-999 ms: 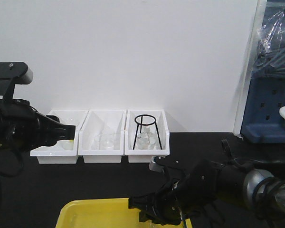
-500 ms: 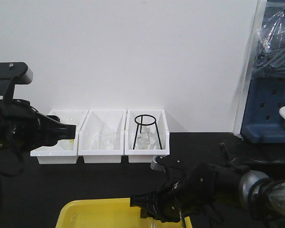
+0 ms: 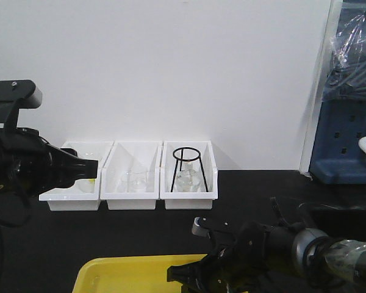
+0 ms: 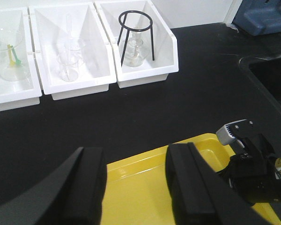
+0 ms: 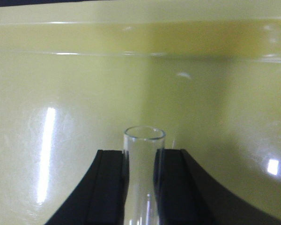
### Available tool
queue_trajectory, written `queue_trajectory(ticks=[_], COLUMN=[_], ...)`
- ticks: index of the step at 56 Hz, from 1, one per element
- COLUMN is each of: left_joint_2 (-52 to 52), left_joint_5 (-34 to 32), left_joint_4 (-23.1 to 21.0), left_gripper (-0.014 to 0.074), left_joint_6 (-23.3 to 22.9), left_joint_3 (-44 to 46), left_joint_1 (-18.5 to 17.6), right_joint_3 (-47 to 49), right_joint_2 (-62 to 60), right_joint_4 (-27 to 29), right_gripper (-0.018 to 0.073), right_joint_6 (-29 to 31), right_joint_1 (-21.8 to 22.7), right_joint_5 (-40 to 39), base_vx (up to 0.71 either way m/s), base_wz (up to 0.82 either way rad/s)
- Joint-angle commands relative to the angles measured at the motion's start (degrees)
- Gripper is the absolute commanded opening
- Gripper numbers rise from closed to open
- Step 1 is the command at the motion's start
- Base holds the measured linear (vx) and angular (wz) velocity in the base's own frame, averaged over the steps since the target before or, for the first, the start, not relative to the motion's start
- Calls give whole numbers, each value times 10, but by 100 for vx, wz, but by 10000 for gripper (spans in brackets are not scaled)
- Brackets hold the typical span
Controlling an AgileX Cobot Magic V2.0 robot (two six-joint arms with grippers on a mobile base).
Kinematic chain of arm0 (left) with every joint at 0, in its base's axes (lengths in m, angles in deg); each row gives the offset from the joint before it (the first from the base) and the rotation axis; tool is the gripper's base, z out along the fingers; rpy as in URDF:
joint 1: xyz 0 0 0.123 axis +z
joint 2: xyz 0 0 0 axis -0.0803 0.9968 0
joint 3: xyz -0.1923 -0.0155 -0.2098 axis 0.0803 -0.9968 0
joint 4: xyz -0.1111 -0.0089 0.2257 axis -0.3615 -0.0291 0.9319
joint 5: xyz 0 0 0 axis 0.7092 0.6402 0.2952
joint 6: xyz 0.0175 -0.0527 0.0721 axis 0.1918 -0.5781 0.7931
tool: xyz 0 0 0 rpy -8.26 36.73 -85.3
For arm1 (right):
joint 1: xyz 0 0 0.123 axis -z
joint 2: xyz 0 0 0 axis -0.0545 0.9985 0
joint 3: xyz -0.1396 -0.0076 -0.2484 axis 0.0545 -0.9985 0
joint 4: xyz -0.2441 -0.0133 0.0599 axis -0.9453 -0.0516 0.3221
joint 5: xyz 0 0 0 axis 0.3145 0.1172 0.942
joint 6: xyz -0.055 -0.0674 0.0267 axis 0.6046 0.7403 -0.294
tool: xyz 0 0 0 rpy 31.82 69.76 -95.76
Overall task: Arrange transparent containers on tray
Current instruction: 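Lower the right gripper's tube into the tray beside the first tube, then open the right gripper and withdraw it from the tray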
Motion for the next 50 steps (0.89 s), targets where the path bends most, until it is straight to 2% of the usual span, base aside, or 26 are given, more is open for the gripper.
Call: queue_trajectory(ticks=[1,7,15,20,29,33,37,45,48,50], left_joint_2=[-18,-18,-18,-18,-18,-18,-18,-32,-45,-57], left_joint_5=[-39,-39,-39,-39,-42,-43,-41,-23,-21,-25], left_joint_4=[-4,-4,-4,-4,-4,-4,-4,-4,-4,-4], left_gripper=[433,433,433,433,407,348,250,-6,-9,-9], left_joint_6=[-2,-2,-2,-2,-1,-1,4,44,66,77], left_joint_3=[18,18,18,18,18,18,18,8,-9,-24], left_joint_1=[-2,-2,-2,-2,-2,-2,-2,-6,-12,-16], right_joint_3=[17,17,17,17,18,18,18,16,16,15], right_joint_2=[-32,-32,-32,-34,-67,-93,-125,-205,-238,-259], right_joint_4=[2,2,2,2,-1,-1,-4,-29,-46,-56], right_gripper=[233,347,452,477,469,439,369,85,-18,-15], right_joint_6=[10,10,10,10,22,46,72,111,119,124], right_joint_1=[2,2,2,2,2,2,2,2,2,2], right_joint_5=[-23,-23,-23,-17,-3,6,15,55,76,86], base_vx=[0,0,0,0,0,0,0,0,0,0], base_wz=[0,0,0,0,0,0,0,0,0,0])
